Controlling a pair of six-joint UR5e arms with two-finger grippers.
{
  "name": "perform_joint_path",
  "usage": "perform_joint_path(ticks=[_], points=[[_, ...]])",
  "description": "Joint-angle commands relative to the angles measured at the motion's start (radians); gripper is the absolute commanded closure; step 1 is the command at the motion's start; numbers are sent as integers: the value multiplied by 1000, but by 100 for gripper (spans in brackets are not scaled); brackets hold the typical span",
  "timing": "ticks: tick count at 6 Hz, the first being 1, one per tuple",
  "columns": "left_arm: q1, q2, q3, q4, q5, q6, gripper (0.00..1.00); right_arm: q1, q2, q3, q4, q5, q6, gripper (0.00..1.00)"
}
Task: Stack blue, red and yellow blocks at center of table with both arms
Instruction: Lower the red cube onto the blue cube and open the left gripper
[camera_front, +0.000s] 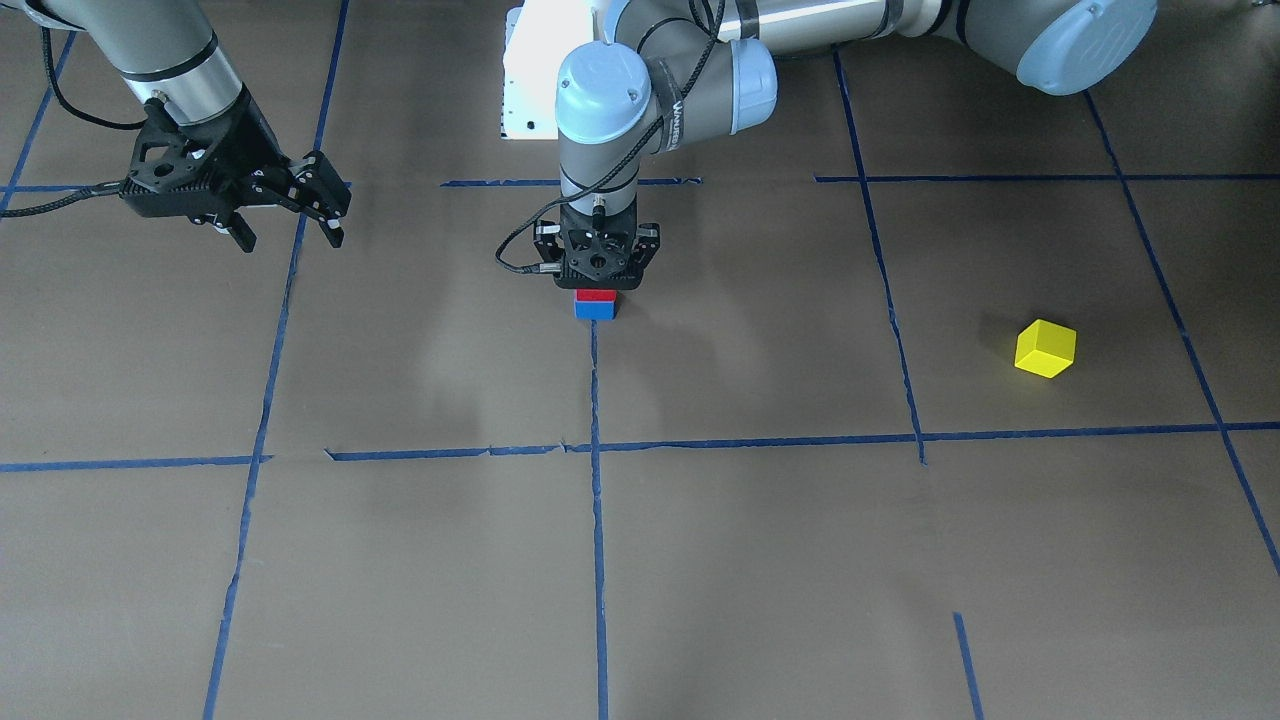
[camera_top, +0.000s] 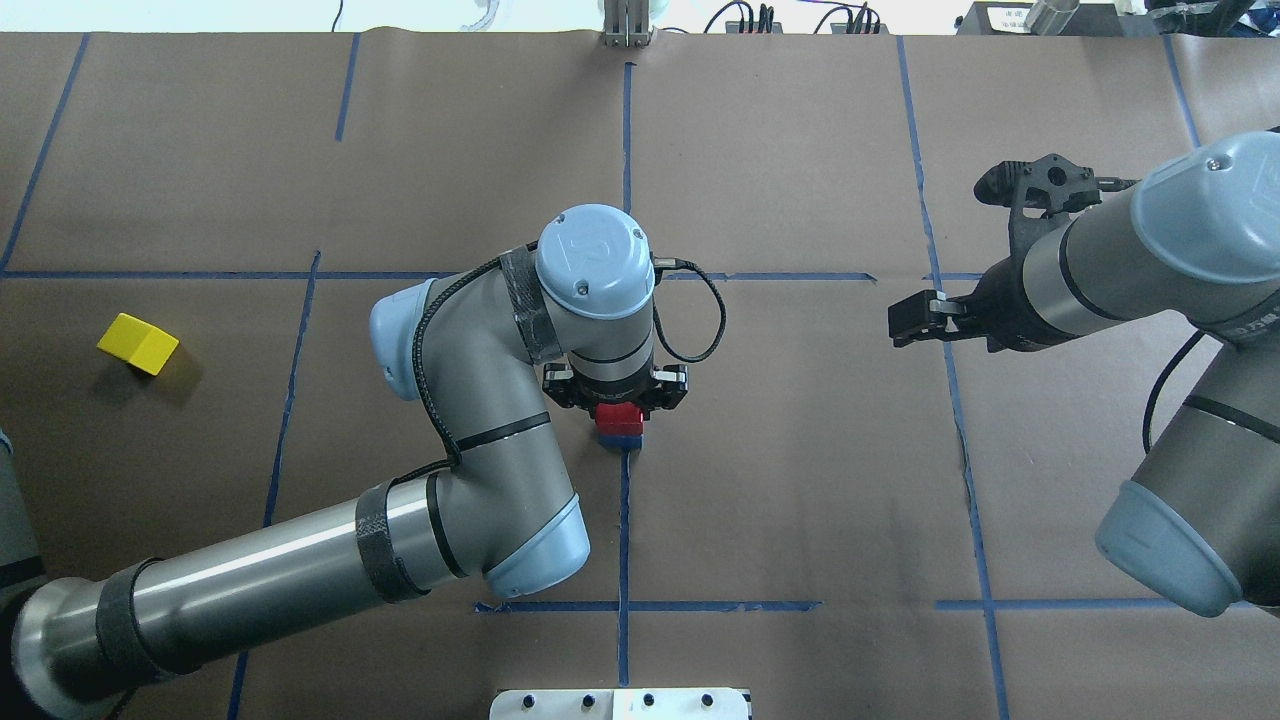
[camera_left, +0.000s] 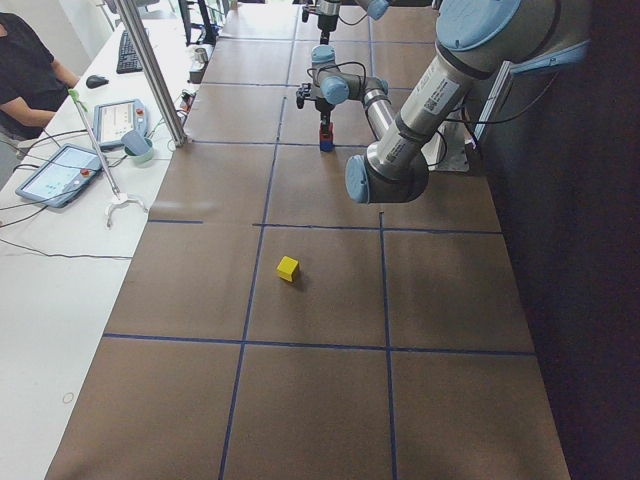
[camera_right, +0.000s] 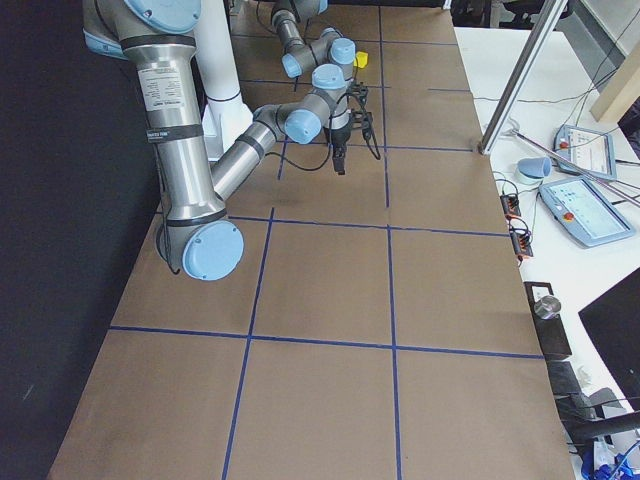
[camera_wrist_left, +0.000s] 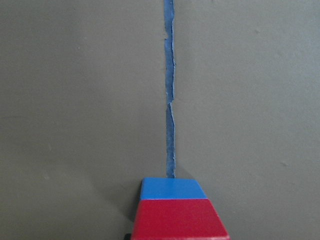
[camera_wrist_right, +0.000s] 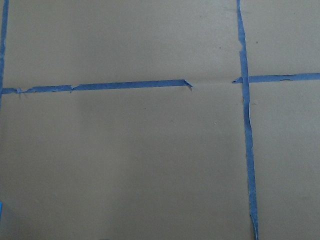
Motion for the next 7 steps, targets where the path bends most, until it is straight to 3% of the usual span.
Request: perform_joint_path(ticks=[1,2,3,5,6,7], points=[[13,-2,-1,-2,15,-2,19,-3,0,-2,-1,-3,0,0],[13,-5,-5,0,15,-5,3,-7,0,-1,-1,-3,2,0],[11,-5,-40,5,17,-6,1,-7,0,-2,-1,-4,2,0],[-91,35,-243,127,5,6,0,-2,-15,-2,-1,-3,-15,0],[-134,138,-348,135,-23,24,0,1,-21,-2,-1,7,-18,0],[-200,267,-457,146,-44,230,0,13,-47,-2,-1,22,-56,0]])
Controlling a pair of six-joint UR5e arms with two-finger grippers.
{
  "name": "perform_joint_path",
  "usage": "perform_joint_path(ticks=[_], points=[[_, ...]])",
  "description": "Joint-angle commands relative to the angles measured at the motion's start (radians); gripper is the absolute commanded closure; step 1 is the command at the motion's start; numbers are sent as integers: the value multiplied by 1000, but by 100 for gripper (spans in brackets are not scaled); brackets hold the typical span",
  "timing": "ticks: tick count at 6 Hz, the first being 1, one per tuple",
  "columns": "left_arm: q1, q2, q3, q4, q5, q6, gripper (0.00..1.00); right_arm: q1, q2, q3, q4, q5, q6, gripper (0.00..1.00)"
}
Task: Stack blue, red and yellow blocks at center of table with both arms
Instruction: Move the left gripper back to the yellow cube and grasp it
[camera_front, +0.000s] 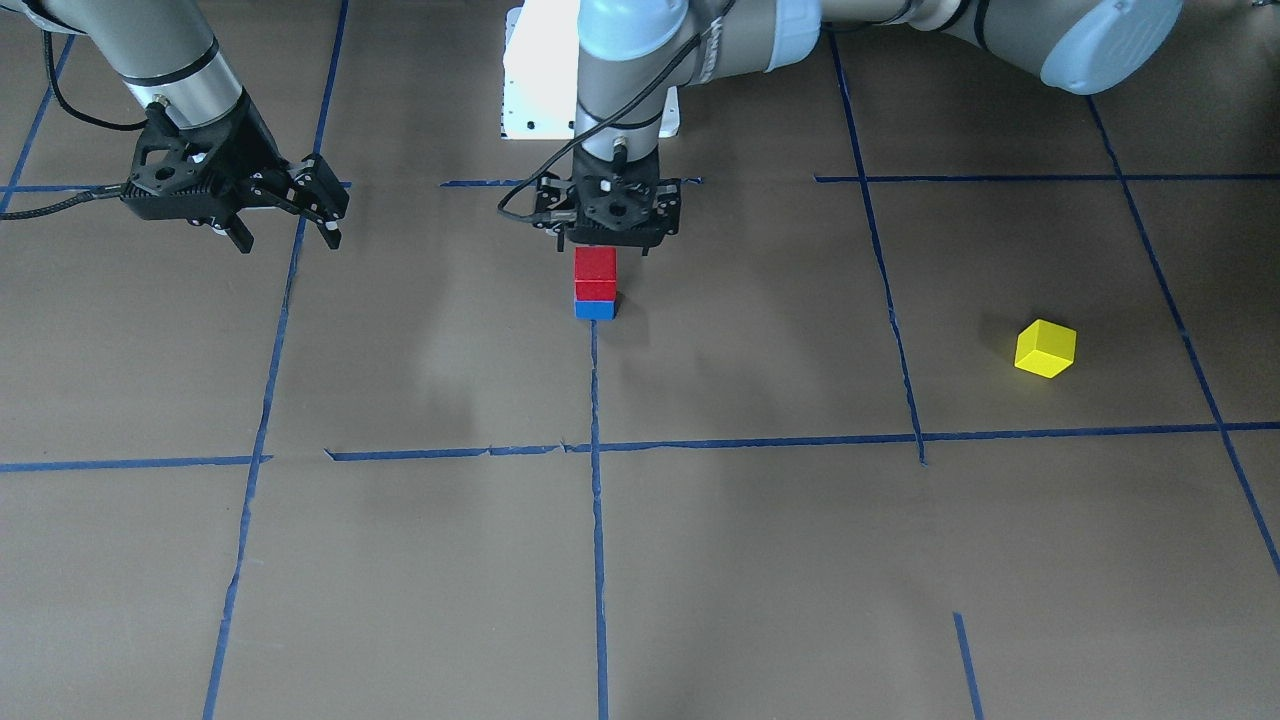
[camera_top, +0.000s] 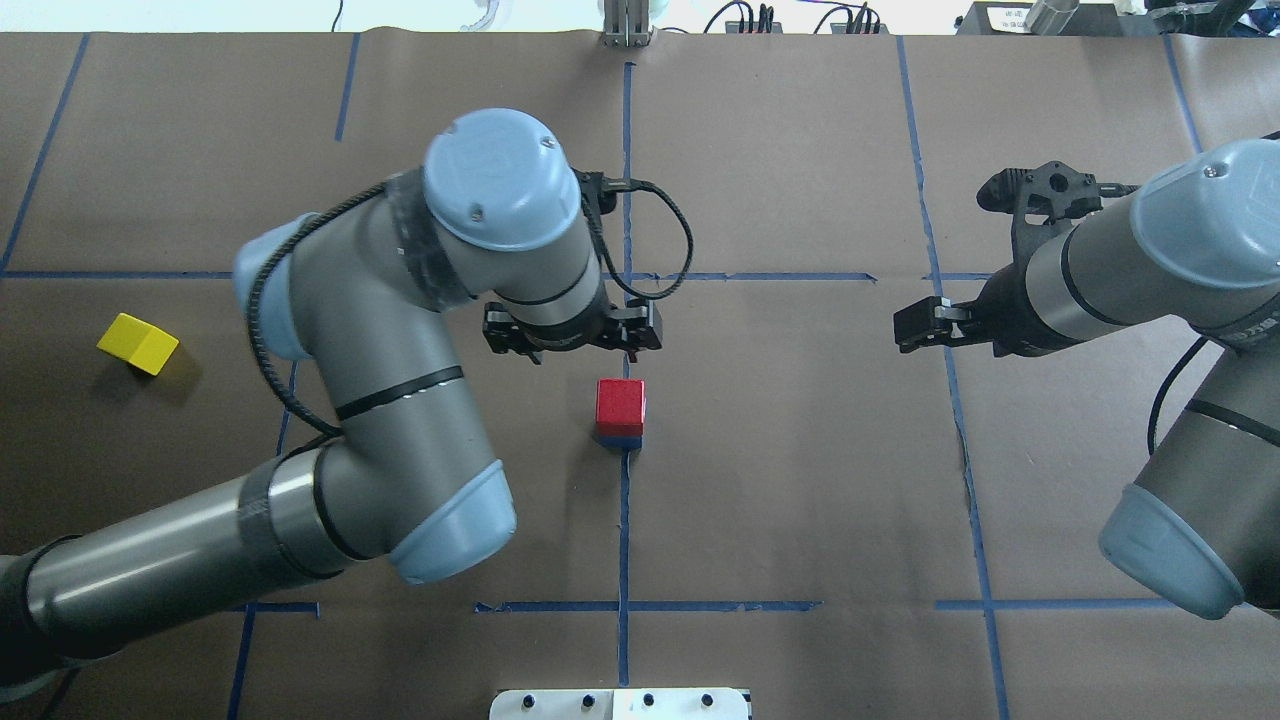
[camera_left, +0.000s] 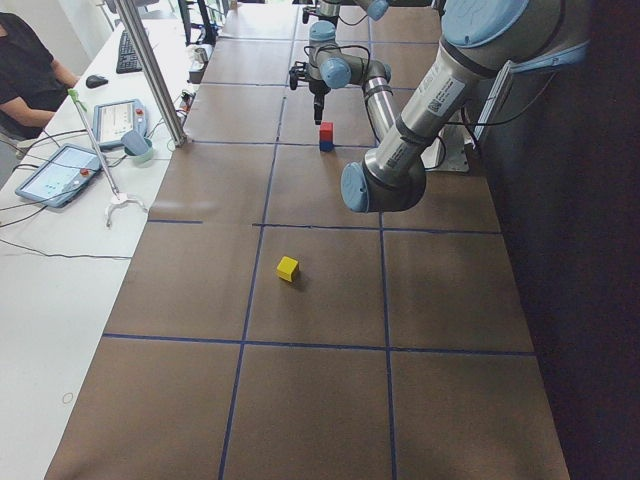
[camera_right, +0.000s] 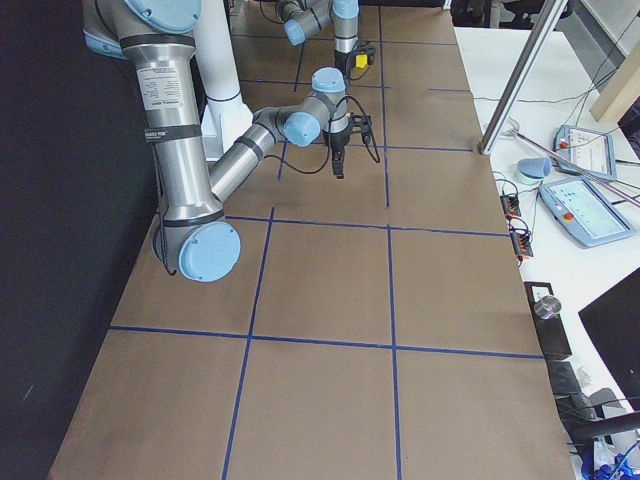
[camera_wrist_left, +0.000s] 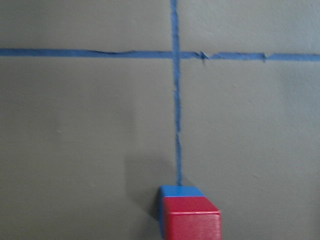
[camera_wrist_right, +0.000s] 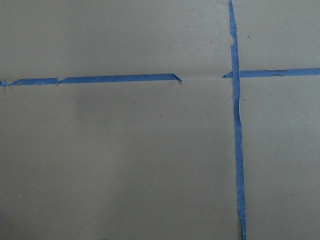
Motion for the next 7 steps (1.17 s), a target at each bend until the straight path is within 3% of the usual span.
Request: perform_joint_path(ticks=[1,3,5,7], points=[[-121,234,-155,0,-46,344,0,40,-55,2,0,25,-84,0],[-271,478,-168,-109,-104,655,0,161,-141,3,0,164,-241,0],[-363,562,4,-253,-185,892,0,224,-178,0,-2,185,-341,0],[-364,655,152,-550,-196,842,0,221,-178,6,0,186,-329,0]])
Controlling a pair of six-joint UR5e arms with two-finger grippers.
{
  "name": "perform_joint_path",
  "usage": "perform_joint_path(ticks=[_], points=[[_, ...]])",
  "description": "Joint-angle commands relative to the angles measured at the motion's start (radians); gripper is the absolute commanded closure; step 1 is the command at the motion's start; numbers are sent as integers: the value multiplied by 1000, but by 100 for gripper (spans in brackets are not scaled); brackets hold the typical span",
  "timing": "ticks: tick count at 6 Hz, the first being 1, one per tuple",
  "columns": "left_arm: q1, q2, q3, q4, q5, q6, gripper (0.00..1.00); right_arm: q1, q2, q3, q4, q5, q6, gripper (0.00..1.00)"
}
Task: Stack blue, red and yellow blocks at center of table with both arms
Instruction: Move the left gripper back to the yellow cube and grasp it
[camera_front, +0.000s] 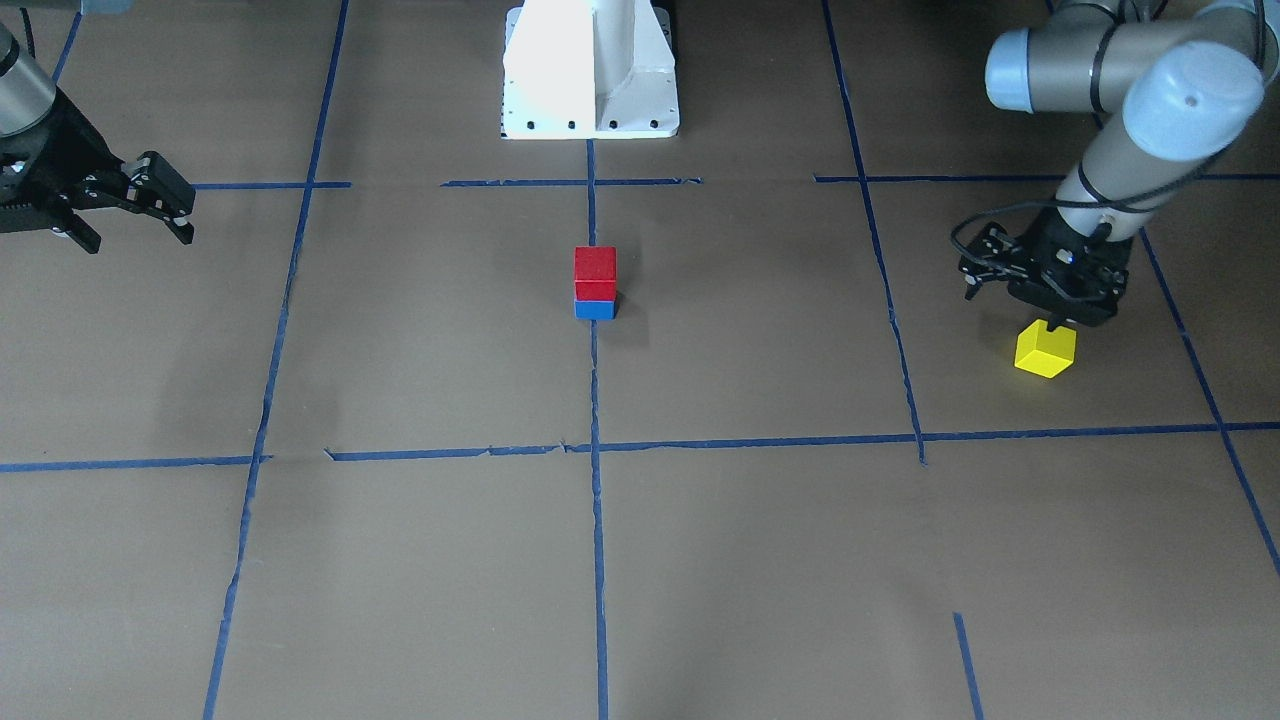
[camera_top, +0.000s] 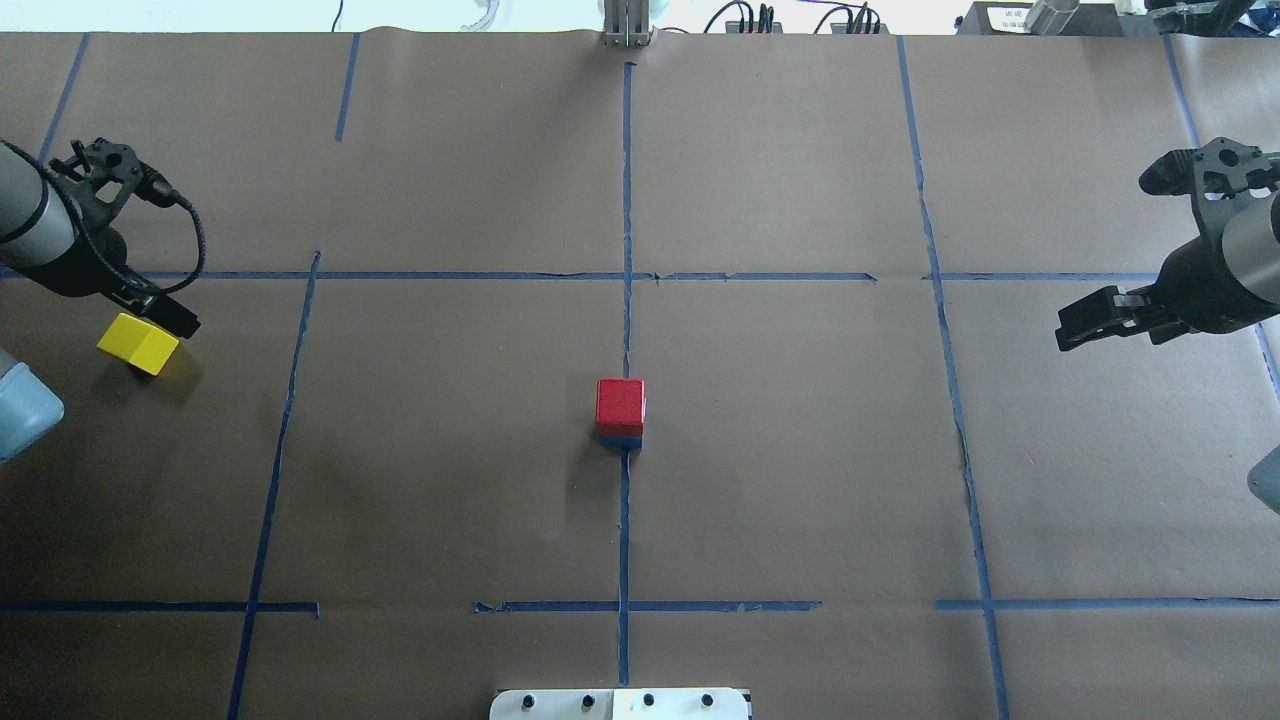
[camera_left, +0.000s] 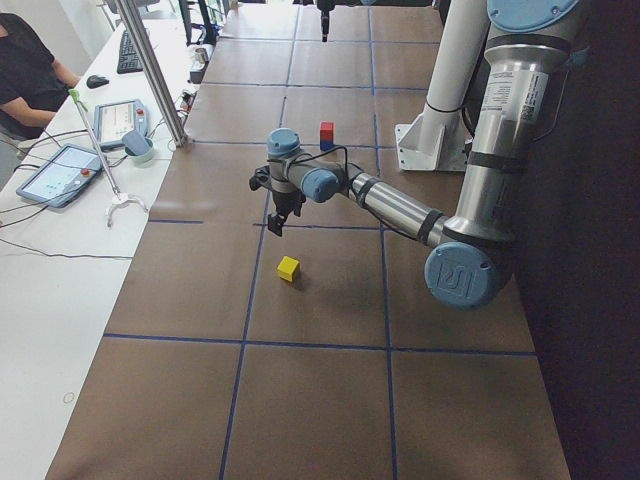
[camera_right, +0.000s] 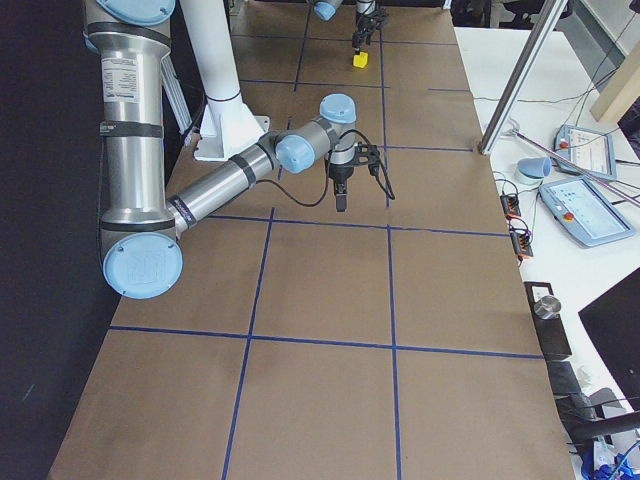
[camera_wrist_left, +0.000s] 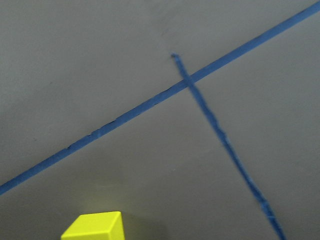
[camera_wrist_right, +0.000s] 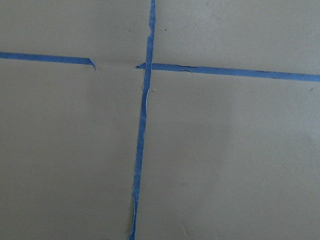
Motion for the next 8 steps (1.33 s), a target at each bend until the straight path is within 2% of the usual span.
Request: perform_joint_path(ticks=[1,3,8], points=[[-3,49,70,-156,-28,-70,0,1,-1,7,0,1,4,0],[-19,88,77,-159,-20,-72,0,2,-1,15,0,1,4,0],[-8,59,174,-160,-22,-123,0,-1,0,4,0,1,4,0]])
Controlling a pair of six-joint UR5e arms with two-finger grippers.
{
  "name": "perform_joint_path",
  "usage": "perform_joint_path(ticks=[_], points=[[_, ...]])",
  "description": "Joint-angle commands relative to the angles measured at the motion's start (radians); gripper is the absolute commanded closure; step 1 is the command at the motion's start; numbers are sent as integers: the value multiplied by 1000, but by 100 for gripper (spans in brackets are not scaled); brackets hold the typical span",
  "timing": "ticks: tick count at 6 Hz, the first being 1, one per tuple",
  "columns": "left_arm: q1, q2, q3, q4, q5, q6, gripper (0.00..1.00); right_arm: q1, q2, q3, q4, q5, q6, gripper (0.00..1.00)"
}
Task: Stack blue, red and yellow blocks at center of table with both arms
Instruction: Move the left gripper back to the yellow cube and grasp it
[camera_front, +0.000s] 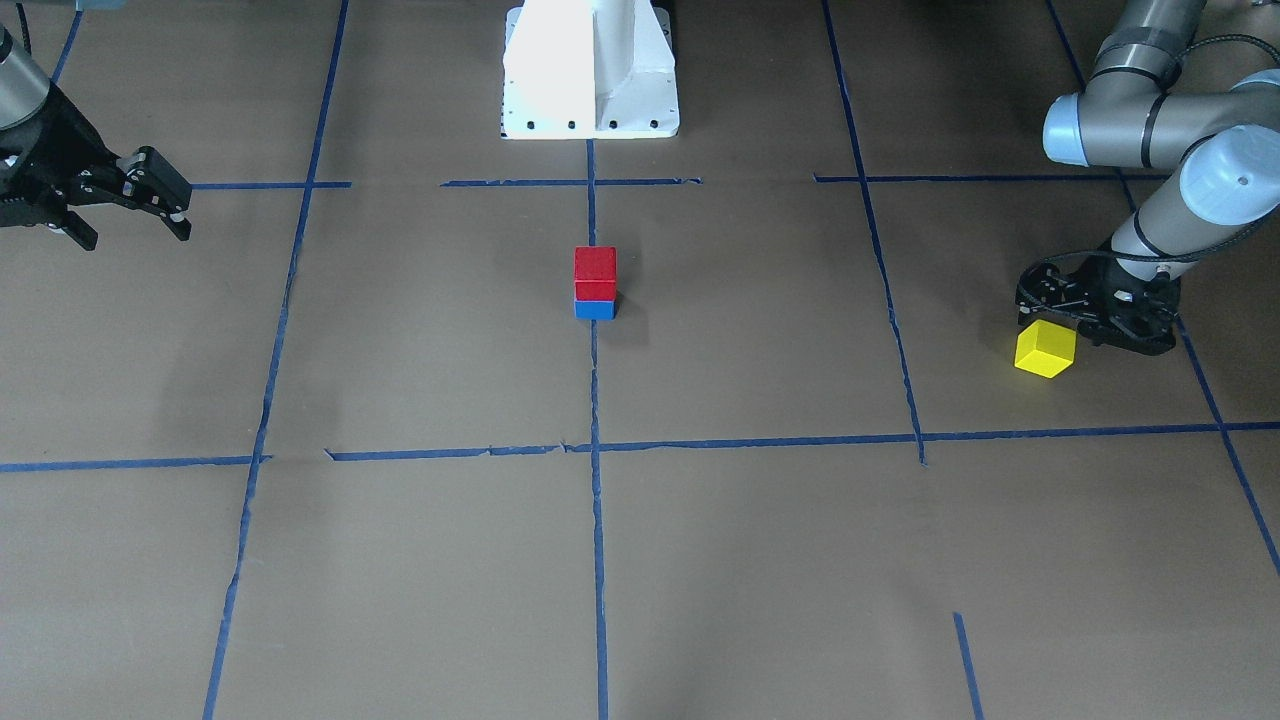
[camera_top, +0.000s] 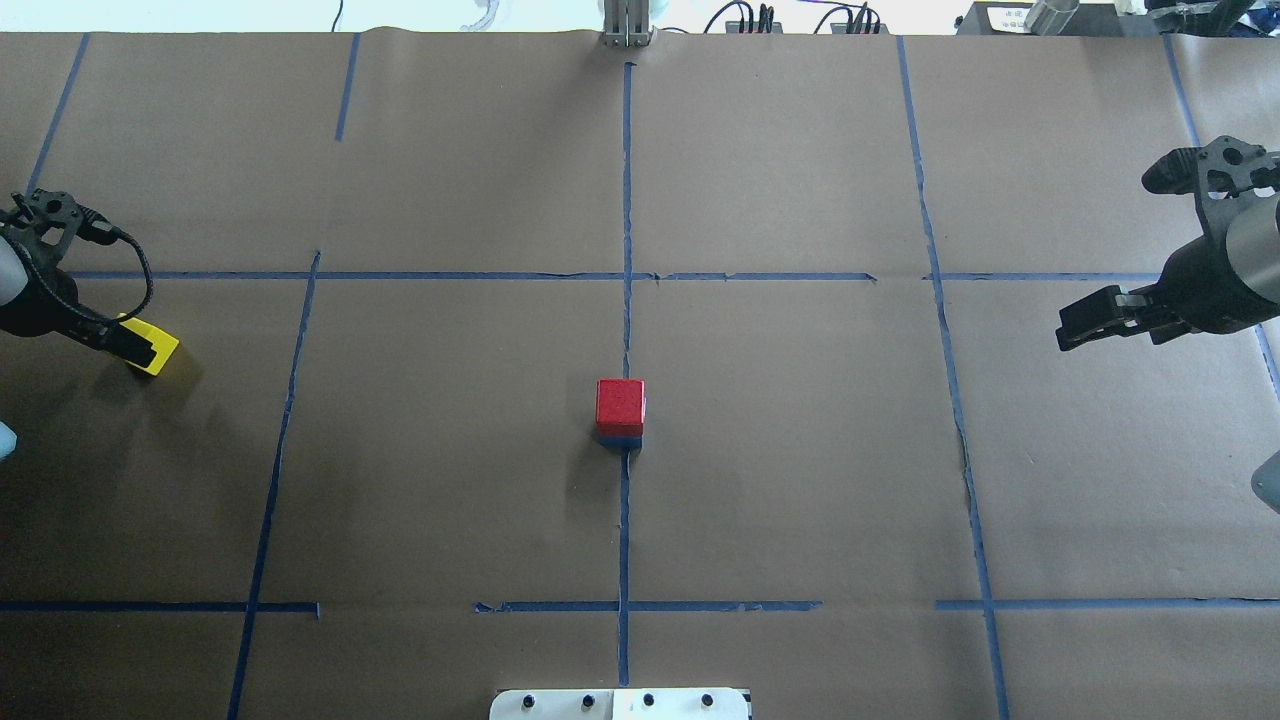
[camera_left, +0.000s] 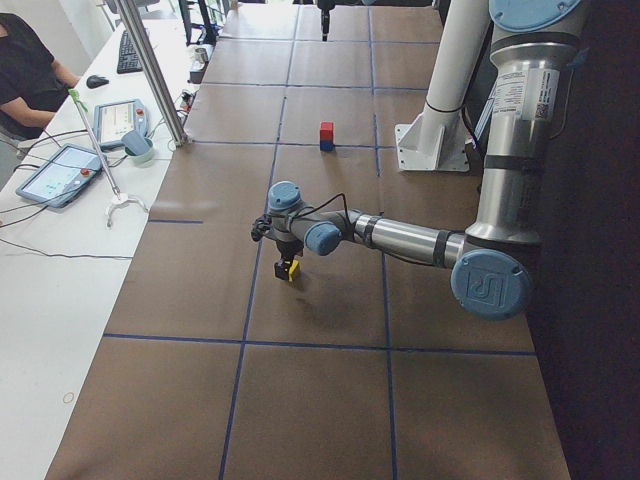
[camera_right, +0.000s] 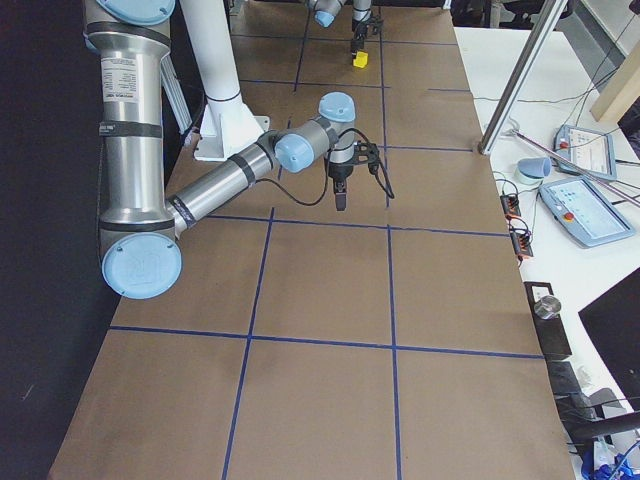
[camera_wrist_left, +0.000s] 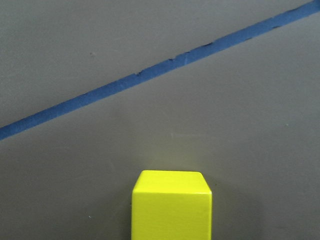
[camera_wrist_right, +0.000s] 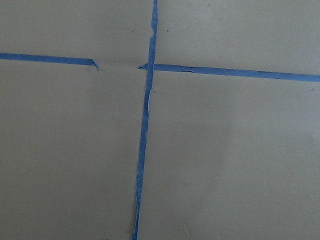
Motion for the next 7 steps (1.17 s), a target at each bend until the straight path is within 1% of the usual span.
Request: perform_joint_path(ticks=[1,2,3,4,5,6,7], points=[[1,-26,35,-1,0,1,0,0,0,-1,0,0,0,0],[2,-51,57,-1,0,1,0,0,0,0,0,0,0,0],[2,-66,63,1,0,9,4,0,2,0,0,0,0,0],[2,-69,75,-1,0,12,17,0,3,0,0,0,0,0],[1,-69,69,-1,0,7,61,-2,3,-1,0,0,0,0],[1,-68,68,-1,0,-2,94,-2,6,-1,0,0,0,0],[1,-72,54,7,-2,-8,100,-2,9,-3,0,0,0,0]])
